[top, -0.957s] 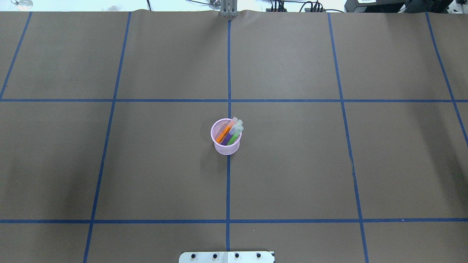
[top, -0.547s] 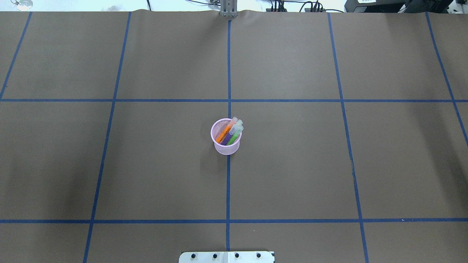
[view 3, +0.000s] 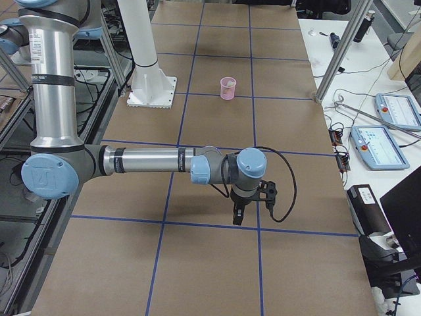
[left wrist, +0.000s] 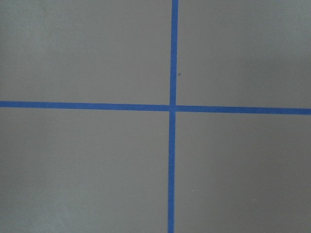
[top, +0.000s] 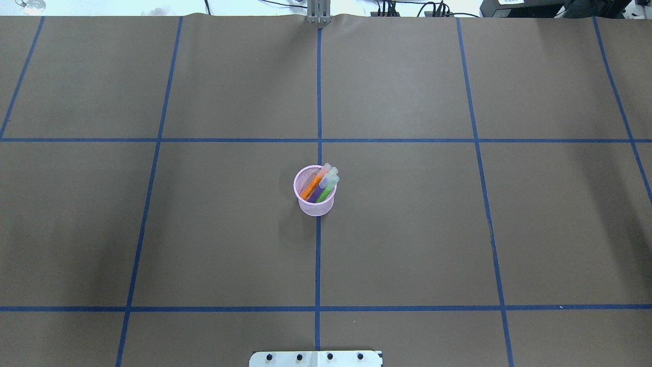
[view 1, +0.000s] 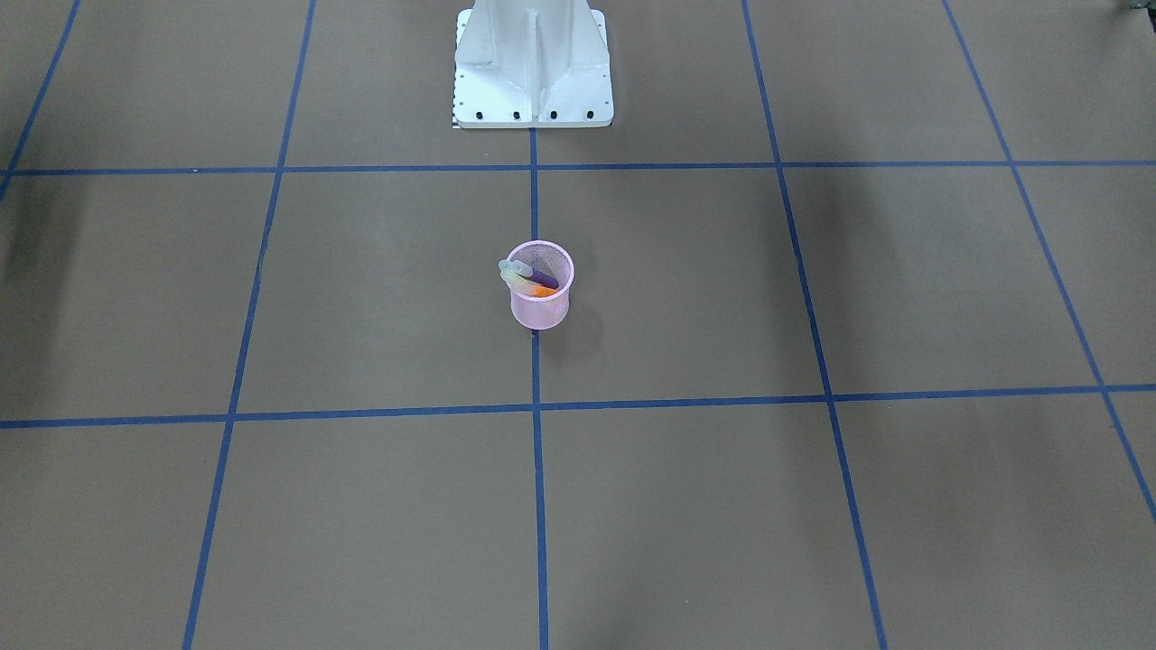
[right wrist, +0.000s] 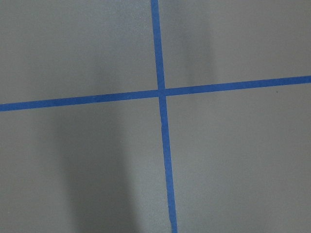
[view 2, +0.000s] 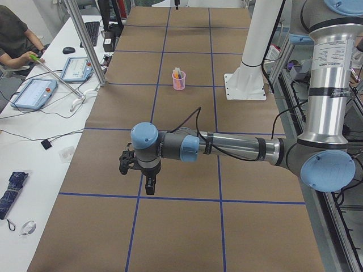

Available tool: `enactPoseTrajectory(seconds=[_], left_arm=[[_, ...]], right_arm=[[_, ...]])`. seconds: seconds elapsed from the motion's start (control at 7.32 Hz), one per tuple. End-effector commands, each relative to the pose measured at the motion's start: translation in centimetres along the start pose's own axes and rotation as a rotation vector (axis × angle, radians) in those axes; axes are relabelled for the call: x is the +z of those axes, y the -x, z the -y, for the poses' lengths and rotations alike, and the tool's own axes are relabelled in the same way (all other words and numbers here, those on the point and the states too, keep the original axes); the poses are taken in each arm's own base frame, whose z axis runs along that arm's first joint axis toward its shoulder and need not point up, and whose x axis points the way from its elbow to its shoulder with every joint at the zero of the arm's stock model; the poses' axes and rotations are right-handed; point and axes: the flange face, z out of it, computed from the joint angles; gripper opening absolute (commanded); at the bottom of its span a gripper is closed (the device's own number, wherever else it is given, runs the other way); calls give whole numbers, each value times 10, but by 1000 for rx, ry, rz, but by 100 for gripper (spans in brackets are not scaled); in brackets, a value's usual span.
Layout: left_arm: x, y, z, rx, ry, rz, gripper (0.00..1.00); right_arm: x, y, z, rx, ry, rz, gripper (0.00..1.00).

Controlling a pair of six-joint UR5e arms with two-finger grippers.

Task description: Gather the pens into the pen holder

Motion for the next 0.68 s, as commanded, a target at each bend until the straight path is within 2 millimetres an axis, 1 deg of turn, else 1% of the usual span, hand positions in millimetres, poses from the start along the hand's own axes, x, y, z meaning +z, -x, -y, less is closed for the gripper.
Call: enactPoseTrajectory(seconds=[0.0,0.14,0.41,0.55], left_arm=[[3,5,-1,79,6,39,99],[7,9,-2,94,20,43,100],[8,6,-3,43,75,31,99],[6,3,-3,44,72,11,99]], right_arm=[[3,-3,-1,1,7,0,100],[3,-4,-1,3,7,0,100],[1,0,-1,-10,1,7,100],[7,-7,-5,0,9,9,100]])
